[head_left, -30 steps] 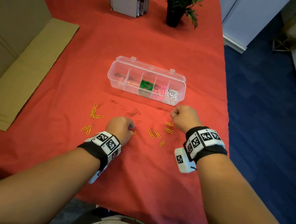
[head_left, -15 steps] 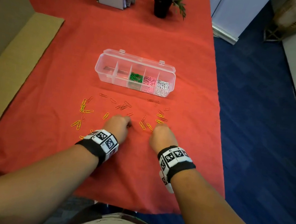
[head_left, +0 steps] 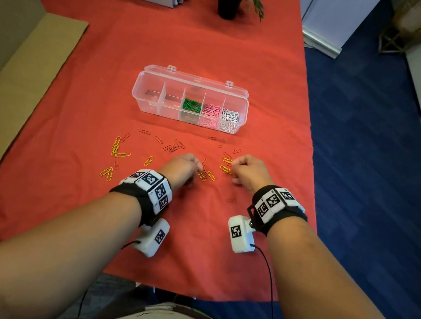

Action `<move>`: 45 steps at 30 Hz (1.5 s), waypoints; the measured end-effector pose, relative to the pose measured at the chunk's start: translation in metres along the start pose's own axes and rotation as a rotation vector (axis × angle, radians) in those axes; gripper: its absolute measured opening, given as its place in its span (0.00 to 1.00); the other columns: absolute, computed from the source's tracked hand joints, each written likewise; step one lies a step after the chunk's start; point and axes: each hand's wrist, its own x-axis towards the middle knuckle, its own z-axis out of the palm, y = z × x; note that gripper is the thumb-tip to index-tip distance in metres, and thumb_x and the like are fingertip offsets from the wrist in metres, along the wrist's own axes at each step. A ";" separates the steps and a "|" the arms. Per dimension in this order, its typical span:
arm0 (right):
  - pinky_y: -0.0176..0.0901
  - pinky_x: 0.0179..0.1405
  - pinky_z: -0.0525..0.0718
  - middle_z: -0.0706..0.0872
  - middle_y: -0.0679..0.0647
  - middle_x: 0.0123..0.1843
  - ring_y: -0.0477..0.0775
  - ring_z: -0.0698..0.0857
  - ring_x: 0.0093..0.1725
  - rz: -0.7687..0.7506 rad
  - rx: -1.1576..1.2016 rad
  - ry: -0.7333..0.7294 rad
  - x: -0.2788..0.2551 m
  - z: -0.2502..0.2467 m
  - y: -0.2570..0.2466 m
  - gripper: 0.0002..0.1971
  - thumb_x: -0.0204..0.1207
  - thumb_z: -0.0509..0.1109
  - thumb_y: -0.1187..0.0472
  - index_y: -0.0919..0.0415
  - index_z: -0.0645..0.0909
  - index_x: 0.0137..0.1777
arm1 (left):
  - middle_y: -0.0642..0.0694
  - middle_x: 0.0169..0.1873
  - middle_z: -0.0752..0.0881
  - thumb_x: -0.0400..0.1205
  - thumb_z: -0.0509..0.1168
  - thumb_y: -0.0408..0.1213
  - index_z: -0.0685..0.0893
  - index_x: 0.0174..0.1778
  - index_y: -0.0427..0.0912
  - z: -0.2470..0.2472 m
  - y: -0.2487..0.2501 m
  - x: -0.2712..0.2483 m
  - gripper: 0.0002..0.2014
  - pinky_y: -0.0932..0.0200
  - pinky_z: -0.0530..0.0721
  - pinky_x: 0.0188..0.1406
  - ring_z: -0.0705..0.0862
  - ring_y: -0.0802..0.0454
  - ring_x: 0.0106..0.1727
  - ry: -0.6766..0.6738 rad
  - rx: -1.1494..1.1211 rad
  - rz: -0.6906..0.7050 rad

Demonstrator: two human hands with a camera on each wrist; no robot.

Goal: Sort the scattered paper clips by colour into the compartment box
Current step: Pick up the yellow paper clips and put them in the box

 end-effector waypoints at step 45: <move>0.44 0.55 0.79 0.83 0.60 0.54 0.61 0.82 0.54 -0.309 -0.624 0.043 0.024 0.010 -0.010 0.08 0.72 0.64 0.65 0.63 0.82 0.49 | 0.33 0.52 0.85 0.80 0.57 0.33 0.81 0.51 0.34 0.008 -0.028 -0.003 0.10 0.50 0.75 0.56 0.82 0.36 0.57 0.085 0.747 0.311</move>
